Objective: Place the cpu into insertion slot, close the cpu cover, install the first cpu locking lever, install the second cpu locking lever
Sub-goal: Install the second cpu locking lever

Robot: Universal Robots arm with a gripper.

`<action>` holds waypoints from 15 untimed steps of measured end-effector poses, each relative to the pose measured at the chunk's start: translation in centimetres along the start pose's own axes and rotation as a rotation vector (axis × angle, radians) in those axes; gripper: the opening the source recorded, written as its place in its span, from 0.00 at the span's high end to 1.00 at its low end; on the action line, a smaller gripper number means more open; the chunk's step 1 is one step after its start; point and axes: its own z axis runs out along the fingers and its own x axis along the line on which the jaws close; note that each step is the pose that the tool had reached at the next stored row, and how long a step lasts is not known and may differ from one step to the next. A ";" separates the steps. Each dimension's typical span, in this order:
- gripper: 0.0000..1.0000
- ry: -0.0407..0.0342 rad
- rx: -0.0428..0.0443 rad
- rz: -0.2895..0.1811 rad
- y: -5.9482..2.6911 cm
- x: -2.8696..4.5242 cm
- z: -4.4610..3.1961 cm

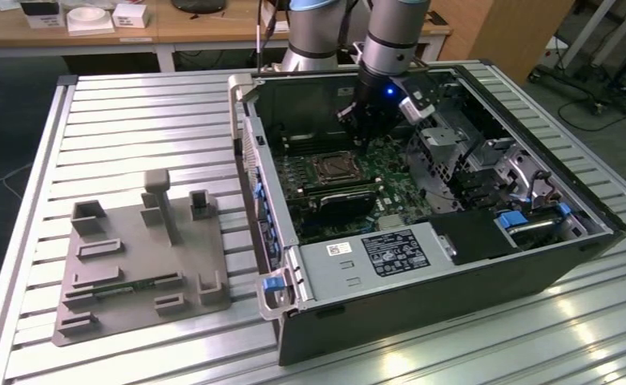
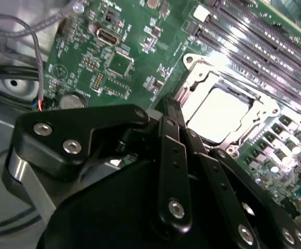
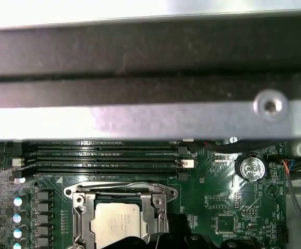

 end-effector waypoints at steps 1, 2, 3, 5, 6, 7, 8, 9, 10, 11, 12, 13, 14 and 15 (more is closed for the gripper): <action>0.90 0.0000 0.0000 0.000 -0.05 0.00 -0.03; 0.90 0.0001 0.0003 0.000 -0.10 0.00 -0.09; 0.90 0.0001 0.0004 0.000 -0.15 0.00 -0.19; 0.90 0.0000 0.0008 0.000 -0.26 0.00 -0.42; 0.90 0.0000 0.0010 0.000 -0.32 0.00 -0.53; 0.90 0.0000 0.0009 0.000 -0.40 0.00 -0.63; 0.90 -0.0001 0.0008 0.000 -0.50 -0.01 -0.69; 0.90 -0.0001 0.0009 0.000 -0.64 -0.01 -0.71; 0.90 0.0000 0.0010 0.000 -0.81 -0.01 -0.72; 0.90 0.0000 0.0011 0.000 -1.01 -0.02 -0.72; 0.90 0.0000 0.0010 0.000 -1.23 -0.02 -0.71; 0.90 0.0000 0.0009 0.000 -1.45 -0.02 -0.71; 0.90 -0.0001 0.0009 0.000 -1.68 -0.02 -0.70; 0.90 0.0000 0.0011 0.000 -1.91 -0.02 -0.70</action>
